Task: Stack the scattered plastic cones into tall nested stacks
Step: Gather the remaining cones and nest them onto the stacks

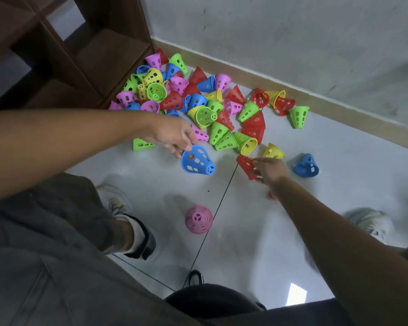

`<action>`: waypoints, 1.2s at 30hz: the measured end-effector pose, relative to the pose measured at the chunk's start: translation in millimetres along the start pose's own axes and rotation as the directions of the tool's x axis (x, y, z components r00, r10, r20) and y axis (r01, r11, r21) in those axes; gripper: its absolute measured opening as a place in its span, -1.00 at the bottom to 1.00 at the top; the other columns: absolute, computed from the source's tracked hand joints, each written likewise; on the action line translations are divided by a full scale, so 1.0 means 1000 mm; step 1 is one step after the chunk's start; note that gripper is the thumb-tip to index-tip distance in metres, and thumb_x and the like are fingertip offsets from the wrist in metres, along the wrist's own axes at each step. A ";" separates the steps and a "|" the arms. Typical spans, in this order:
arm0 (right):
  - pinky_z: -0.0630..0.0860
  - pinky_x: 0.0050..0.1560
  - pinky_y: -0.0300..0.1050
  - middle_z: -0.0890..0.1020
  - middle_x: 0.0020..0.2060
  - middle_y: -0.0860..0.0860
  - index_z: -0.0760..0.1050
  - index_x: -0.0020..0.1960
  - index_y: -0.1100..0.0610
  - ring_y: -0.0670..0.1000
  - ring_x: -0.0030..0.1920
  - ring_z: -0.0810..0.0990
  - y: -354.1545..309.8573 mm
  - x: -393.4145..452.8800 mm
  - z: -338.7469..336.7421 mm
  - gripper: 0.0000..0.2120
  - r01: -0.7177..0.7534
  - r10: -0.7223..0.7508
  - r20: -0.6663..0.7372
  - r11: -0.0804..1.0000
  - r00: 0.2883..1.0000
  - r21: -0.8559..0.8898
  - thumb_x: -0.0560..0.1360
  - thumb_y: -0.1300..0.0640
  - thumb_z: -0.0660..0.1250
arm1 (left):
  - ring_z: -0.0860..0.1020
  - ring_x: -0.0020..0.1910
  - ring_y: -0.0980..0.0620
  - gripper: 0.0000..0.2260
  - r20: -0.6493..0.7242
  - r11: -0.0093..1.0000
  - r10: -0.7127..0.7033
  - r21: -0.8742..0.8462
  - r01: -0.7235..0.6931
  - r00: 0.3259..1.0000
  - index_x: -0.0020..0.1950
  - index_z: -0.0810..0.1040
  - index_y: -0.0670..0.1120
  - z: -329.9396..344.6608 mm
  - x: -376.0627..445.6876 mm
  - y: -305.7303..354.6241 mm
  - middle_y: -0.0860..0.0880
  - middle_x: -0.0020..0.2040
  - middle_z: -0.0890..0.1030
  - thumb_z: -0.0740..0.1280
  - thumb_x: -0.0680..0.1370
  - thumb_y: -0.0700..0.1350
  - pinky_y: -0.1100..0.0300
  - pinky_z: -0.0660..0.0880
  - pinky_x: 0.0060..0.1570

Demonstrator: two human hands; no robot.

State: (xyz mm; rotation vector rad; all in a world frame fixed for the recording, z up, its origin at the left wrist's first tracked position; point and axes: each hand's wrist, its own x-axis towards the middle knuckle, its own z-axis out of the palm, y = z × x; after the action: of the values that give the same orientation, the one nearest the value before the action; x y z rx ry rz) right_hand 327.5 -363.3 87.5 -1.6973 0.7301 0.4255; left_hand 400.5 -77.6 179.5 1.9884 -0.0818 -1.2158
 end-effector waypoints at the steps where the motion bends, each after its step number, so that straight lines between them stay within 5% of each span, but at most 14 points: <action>1: 0.53 -0.31 -0.17 0.65 -0.12 0.16 0.56 0.15 0.21 0.08 -0.20 0.63 -0.001 -0.003 0.000 -0.83 0.011 -0.011 0.000 1.000 1.000 -0.016 0.59 0.28 0.29 | 0.68 -0.12 0.05 -0.85 0.020 1.000 0.008 0.010 -0.008 1.000 0.18 0.50 -0.17 0.003 -0.007 0.000 -0.12 -0.02 0.68 0.28 0.62 -0.31 0.21 0.63 -0.10; 9: 0.50 -0.18 -0.15 0.66 -0.12 0.07 0.56 -0.05 0.13 -0.03 -0.22 0.63 -0.007 -0.032 0.003 -0.96 0.084 -0.083 0.073 0.996 0.994 -0.021 0.59 0.19 0.35 | 0.62 -0.10 -0.03 -0.90 0.306 0.997 -0.047 -0.040 0.062 0.951 0.08 0.54 -0.18 0.042 -0.026 -0.032 -0.14 -0.07 0.60 0.32 0.59 -0.32 0.10 0.62 0.05; 16: 0.52 -0.10 -0.09 0.66 -0.19 0.01 0.50 0.11 0.12 0.00 -0.20 0.64 -0.024 -0.041 -0.001 -0.89 0.048 -0.089 0.258 0.986 0.962 0.161 0.59 0.20 0.33 | 0.65 -0.15 0.00 -0.92 0.365 0.981 -0.112 -0.107 0.161 0.924 0.04 0.55 -0.17 0.077 -0.008 -0.065 -0.16 -0.05 0.62 0.34 0.58 -0.31 0.16 0.62 -0.03; 22: 0.61 -0.04 -0.22 0.66 -0.11 0.04 0.60 0.10 0.15 -0.06 -0.17 0.62 -0.038 -0.059 -0.003 -0.77 0.002 -0.100 0.623 0.988 0.776 0.156 0.44 0.17 0.39 | 0.63 -0.13 -0.07 -0.97 0.257 0.977 -0.121 -0.139 0.160 0.959 0.00 0.56 -0.15 0.091 0.002 -0.077 -0.13 -0.09 0.63 0.36 0.59 -0.26 -0.02 0.58 0.15; 27: 0.62 -0.09 -0.21 0.71 -0.16 0.05 0.72 -0.07 0.06 -0.04 -0.18 0.68 -0.036 -0.068 0.009 -0.82 -0.016 -0.022 0.794 0.999 0.608 0.040 0.40 0.22 0.39 | 0.63 -0.04 -0.05 -0.78 0.289 0.966 -0.134 -0.177 0.191 0.948 0.24 0.54 -0.28 0.096 -0.001 -0.081 -0.12 0.06 0.64 0.32 0.60 -0.26 0.15 0.62 0.01; 29: 0.61 -0.07 -0.20 0.70 -0.14 0.04 0.69 -0.04 0.06 -0.04 -0.15 0.67 -0.031 -0.070 0.017 -0.83 0.002 0.026 0.833 0.999 0.553 -0.032 0.42 0.22 0.39 | 0.63 -0.06 -0.01 -0.80 0.285 0.968 -0.141 -0.161 0.193 0.948 0.19 0.57 -0.26 0.098 -0.004 -0.081 -0.08 -0.01 0.67 0.28 0.59 -0.32 0.17 0.61 0.01; 32: 0.59 -0.03 -0.19 0.68 -0.12 0.05 0.63 0.06 0.11 -0.03 -0.12 0.65 -0.022 -0.071 0.026 -0.80 0.021 0.105 0.851 0.991 0.515 -0.135 0.44 0.20 0.41 | 0.64 -0.12 -0.07 -0.84 0.191 0.966 -0.166 -0.164 0.199 0.967 0.13 0.56 -0.29 0.103 -0.003 -0.087 -0.17 -0.07 0.66 0.27 0.58 -0.34 0.05 0.60 0.02; 34: 0.58 0.01 -0.18 0.68 -0.10 0.05 0.59 0.12 0.16 -0.03 -0.11 0.64 -0.017 -0.070 0.030 -0.78 0.027 0.146 0.838 0.982 0.527 -0.188 0.47 0.22 0.40 | 0.63 -0.28 -0.01 -0.95 0.123 0.955 -0.209 -0.188 0.229 0.970 0.03 0.52 -0.22 0.106 -0.004 -0.090 -0.15 -0.14 0.63 0.28 0.60 -0.30 0.15 0.63 -0.17; 36: 0.56 0.03 -0.17 0.67 -0.10 0.04 0.57 0.15 0.19 -0.04 -0.12 0.64 -0.011 -0.069 0.032 -0.81 0.039 0.182 0.819 0.970 0.545 -0.242 0.54 0.25 0.37 | 0.61 -0.28 -0.05 -0.92 0.117 0.928 -0.272 -0.230 0.292 0.955 0.06 0.48 -0.19 0.106 -0.005 -0.095 -0.21 -0.01 0.56 0.27 0.64 -0.17 0.13 0.64 -0.20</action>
State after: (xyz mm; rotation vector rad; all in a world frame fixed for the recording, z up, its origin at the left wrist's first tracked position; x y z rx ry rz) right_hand 287.4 -314.5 130.7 -1.4158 0.0087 1.3285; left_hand 284.9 -72.0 96.8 1.7734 0.3112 -1.4164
